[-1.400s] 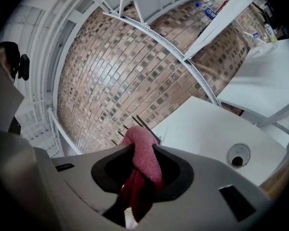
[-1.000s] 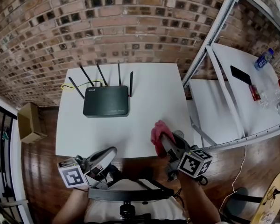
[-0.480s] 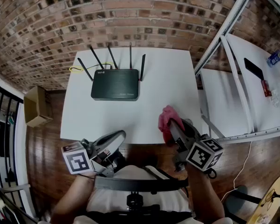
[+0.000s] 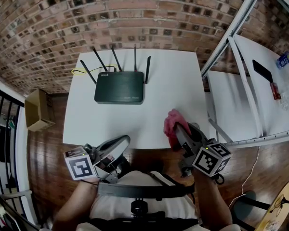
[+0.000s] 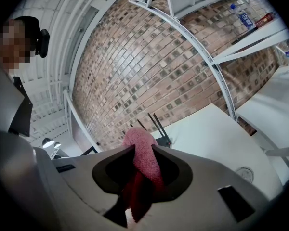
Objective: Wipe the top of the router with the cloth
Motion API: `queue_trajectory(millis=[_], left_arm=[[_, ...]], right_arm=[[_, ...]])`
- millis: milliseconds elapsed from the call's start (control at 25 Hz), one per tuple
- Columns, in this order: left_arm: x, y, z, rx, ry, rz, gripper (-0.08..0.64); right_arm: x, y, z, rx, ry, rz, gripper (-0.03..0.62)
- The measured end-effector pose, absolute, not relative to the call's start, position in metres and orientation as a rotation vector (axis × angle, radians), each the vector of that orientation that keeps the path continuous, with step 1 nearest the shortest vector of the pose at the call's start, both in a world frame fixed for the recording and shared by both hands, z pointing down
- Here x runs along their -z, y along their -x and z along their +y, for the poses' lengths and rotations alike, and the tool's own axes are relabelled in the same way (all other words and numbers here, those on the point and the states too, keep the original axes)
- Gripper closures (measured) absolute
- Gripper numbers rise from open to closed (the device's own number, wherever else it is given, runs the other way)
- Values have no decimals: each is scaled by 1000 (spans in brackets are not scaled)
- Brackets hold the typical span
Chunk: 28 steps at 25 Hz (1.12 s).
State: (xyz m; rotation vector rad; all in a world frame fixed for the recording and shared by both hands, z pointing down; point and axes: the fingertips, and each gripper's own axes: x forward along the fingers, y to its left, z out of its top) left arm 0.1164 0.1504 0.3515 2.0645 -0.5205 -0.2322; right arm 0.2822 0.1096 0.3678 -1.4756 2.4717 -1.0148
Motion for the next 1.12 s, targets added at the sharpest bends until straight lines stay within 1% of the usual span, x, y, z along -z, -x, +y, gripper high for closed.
queue_trajectory(millis=[1120], left_arm=[[-357, -110, 143, 206, -2050, -511, 555]], right_arm=[[-373, -280, 99, 1014, 1545, 2523, 480]])
